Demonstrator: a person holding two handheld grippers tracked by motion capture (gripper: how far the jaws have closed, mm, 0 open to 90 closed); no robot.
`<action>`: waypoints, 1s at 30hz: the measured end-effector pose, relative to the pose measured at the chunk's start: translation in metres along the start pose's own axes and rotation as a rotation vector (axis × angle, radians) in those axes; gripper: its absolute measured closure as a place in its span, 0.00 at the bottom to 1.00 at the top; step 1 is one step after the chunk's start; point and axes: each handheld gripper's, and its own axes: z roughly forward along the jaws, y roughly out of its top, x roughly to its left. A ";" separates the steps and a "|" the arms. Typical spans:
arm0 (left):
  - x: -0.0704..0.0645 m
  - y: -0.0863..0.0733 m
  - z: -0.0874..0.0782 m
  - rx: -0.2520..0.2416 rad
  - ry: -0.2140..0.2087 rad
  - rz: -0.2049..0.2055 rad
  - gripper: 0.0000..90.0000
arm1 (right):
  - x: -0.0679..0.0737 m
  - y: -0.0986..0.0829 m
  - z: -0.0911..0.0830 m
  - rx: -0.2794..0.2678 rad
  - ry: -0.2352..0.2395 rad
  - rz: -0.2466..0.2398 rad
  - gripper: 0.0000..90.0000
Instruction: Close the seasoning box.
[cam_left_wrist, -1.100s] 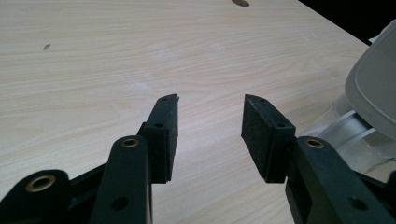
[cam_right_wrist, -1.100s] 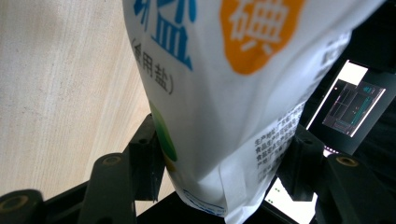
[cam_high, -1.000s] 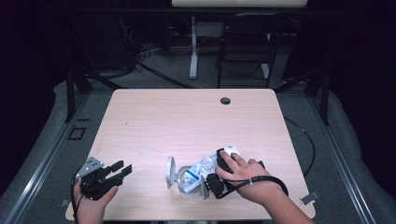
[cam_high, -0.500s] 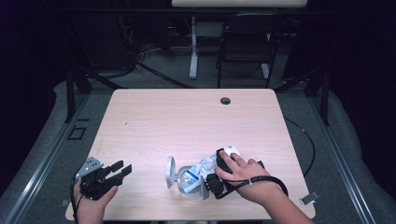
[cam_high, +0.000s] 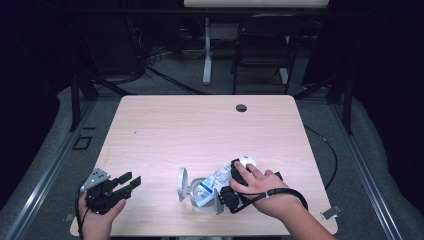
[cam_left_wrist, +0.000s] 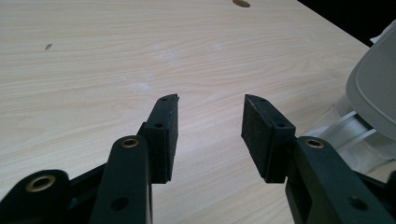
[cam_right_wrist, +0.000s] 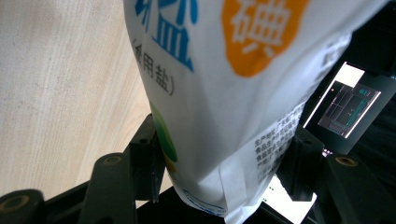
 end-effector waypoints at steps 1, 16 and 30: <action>0.000 0.000 0.000 0.000 0.000 0.000 0.63 | 0.000 0.000 0.000 0.000 0.000 -0.001 0.47; 0.001 -0.001 0.001 -0.001 0.001 0.001 0.63 | 0.000 0.001 -0.001 0.014 -0.004 -0.019 0.48; 0.001 -0.001 0.001 0.000 0.000 0.000 0.63 | -0.001 0.001 -0.001 0.013 -0.002 -0.023 0.48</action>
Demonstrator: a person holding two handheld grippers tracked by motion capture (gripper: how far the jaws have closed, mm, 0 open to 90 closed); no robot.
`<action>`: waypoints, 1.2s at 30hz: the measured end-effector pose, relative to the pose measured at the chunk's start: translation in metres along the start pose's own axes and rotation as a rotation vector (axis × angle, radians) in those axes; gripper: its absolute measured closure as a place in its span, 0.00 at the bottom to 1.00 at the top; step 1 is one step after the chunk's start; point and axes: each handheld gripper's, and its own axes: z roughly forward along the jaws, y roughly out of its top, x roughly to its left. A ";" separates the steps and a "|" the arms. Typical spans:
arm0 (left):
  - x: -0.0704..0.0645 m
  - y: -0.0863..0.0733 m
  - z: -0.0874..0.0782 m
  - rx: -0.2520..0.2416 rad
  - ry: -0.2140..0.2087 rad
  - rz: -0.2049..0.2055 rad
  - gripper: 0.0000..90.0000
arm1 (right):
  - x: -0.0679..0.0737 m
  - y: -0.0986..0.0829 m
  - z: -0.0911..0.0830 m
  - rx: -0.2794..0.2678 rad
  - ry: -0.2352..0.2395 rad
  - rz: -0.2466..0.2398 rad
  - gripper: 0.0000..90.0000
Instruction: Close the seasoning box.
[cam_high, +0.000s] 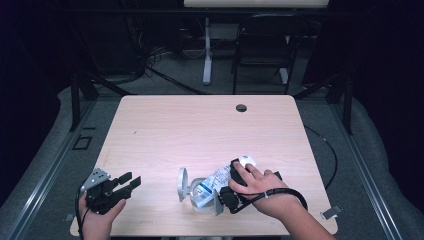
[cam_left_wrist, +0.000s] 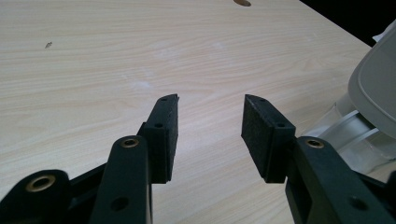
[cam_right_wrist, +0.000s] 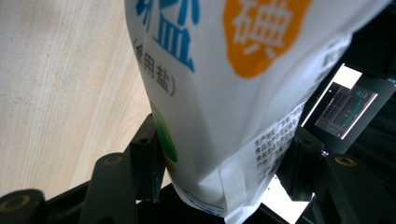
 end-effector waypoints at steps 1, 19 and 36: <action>0.000 0.000 0.000 0.000 0.000 -0.001 0.63 | 0.000 0.000 0.000 0.000 0.001 0.000 0.48; 0.000 0.000 0.000 -0.001 0.001 0.000 0.63 | 0.000 0.000 0.000 -0.002 0.002 -0.001 0.48; 0.001 0.000 0.000 -0.002 0.003 -0.003 0.63 | -0.001 0.001 -0.001 0.015 -0.002 -0.021 0.48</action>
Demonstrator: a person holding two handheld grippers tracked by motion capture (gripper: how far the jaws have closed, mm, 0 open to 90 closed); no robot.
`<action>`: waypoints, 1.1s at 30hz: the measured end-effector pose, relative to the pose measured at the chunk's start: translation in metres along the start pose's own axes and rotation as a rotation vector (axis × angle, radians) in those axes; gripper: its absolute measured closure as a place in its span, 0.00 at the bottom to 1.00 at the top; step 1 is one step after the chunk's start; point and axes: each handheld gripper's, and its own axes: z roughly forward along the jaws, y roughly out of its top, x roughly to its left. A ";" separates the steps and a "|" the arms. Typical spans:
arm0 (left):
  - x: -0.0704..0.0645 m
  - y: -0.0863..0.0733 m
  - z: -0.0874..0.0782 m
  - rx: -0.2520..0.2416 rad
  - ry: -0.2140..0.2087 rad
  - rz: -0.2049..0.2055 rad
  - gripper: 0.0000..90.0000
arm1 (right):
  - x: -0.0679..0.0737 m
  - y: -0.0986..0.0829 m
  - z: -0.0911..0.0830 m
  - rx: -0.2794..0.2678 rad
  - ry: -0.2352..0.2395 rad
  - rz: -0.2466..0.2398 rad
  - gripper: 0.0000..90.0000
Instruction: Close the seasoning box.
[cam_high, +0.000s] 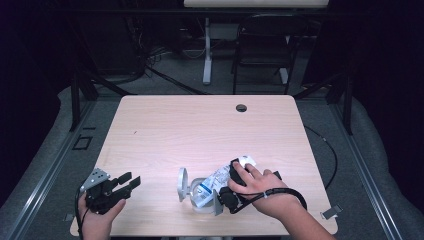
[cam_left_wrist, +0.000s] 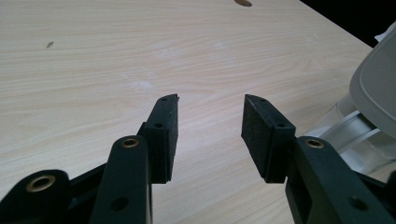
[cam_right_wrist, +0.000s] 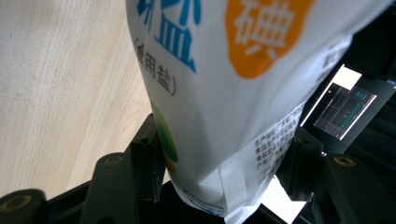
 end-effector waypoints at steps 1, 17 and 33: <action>0.000 0.000 0.000 0.000 0.000 0.000 0.63 | 0.000 0.000 0.000 0.000 0.000 -0.001 0.48; 0.001 0.000 0.000 0.004 0.000 0.000 0.63 | -0.001 0.000 0.000 -0.005 0.003 -0.003 0.48; 0.001 0.000 0.000 -0.001 0.002 -0.002 0.63 | -0.002 0.001 -0.001 0.010 0.004 -0.019 0.49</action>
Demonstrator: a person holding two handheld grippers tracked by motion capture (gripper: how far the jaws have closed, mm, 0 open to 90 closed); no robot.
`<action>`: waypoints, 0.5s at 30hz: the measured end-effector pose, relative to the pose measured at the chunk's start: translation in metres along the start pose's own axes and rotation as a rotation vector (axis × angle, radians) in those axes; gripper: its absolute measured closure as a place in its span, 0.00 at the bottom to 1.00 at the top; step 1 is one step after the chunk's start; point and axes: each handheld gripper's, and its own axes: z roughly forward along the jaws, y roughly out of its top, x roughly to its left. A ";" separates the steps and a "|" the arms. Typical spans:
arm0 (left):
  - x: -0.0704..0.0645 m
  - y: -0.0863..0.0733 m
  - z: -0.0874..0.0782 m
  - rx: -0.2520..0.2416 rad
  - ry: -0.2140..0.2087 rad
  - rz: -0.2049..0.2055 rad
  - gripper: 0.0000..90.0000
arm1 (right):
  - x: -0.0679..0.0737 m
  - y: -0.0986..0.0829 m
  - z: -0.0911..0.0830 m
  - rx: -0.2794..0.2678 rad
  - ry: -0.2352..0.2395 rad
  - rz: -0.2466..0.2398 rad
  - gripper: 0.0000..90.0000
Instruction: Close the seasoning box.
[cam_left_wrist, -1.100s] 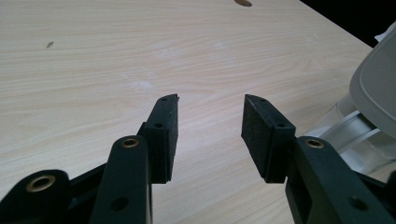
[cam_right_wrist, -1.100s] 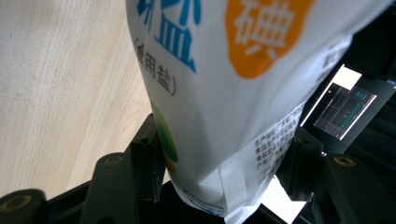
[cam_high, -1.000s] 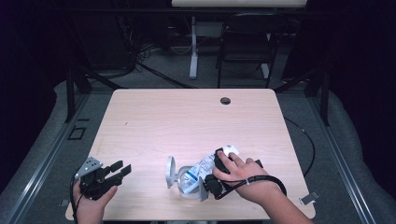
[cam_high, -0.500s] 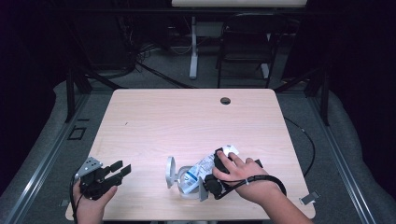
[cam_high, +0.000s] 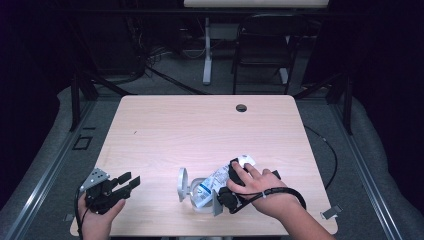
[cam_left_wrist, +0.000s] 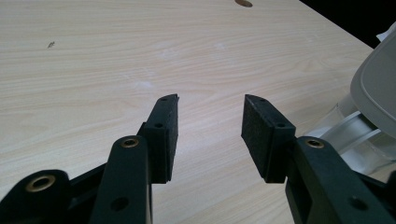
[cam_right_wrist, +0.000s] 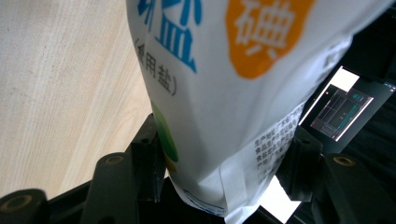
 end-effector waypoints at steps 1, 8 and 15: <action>0.000 0.000 0.000 0.000 0.000 0.000 0.63 | 0.000 0.000 0.000 0.000 -0.001 0.000 0.49; 0.000 0.000 0.000 0.001 0.000 0.000 0.63 | 0.000 0.000 0.000 0.001 -0.001 -0.003 0.49; 0.000 0.000 0.000 0.001 0.000 0.000 0.63 | 0.000 0.000 -0.001 0.007 -0.004 -0.010 0.49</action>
